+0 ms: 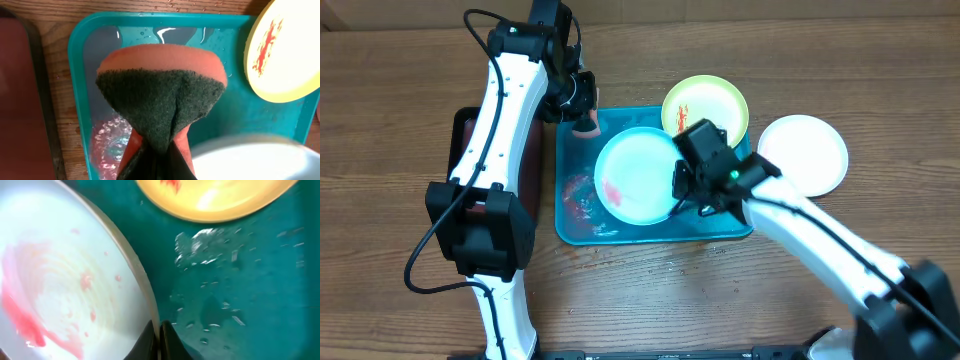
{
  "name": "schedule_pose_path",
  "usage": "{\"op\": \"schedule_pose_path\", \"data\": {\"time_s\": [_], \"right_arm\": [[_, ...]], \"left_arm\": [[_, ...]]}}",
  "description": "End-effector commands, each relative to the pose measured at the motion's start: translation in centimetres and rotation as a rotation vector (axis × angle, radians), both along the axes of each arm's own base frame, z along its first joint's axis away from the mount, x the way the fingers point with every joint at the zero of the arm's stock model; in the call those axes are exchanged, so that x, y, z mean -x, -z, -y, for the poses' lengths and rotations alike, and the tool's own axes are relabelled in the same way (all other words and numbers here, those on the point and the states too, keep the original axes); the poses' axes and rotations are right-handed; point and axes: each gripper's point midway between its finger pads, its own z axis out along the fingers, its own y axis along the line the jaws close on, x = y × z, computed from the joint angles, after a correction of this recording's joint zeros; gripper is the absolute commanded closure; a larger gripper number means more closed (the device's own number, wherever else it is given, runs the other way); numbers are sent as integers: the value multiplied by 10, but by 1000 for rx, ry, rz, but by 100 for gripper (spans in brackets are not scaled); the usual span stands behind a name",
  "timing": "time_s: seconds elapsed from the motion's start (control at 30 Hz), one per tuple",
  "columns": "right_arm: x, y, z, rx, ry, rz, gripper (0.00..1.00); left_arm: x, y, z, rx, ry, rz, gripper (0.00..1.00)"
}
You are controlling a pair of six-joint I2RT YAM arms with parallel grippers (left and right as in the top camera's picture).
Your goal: Clean dirty plates on tray and stack at the side
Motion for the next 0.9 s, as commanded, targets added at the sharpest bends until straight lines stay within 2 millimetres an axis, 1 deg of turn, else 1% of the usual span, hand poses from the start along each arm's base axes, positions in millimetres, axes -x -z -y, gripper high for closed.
{"op": "schedule_pose_path", "data": {"time_s": [0.0, 0.1, 0.27, 0.4, 0.6, 0.73, 0.87], "right_arm": [[-4, -18, 19, 202, 45, 151, 96], [3, -23, 21, 297, 54, 202, 96], [8, -45, 29, 466, 86, 352, 96], [10, -66, 29, 568, 94, 477, 96], [13, -102, 32, 712, 130, 669, 96], [19, -128, 32, 802, 155, 796, 96], [26, -146, 27, 870, 156, 885, 96]], "left_arm": [[-2, -9, 5, 5, -5, 23, 96], [-2, -9, 5, 5, -4, 23, 96], [-1, -8, 6, 4, 2, 20, 96], [-1, -8, 6, 3, 4, 19, 96], [1, -8, 5, 1, 4, 10, 96], [2, -8, 5, 1, 4, 9, 96], [2, -8, 5, 1, 4, 8, 96]]}}
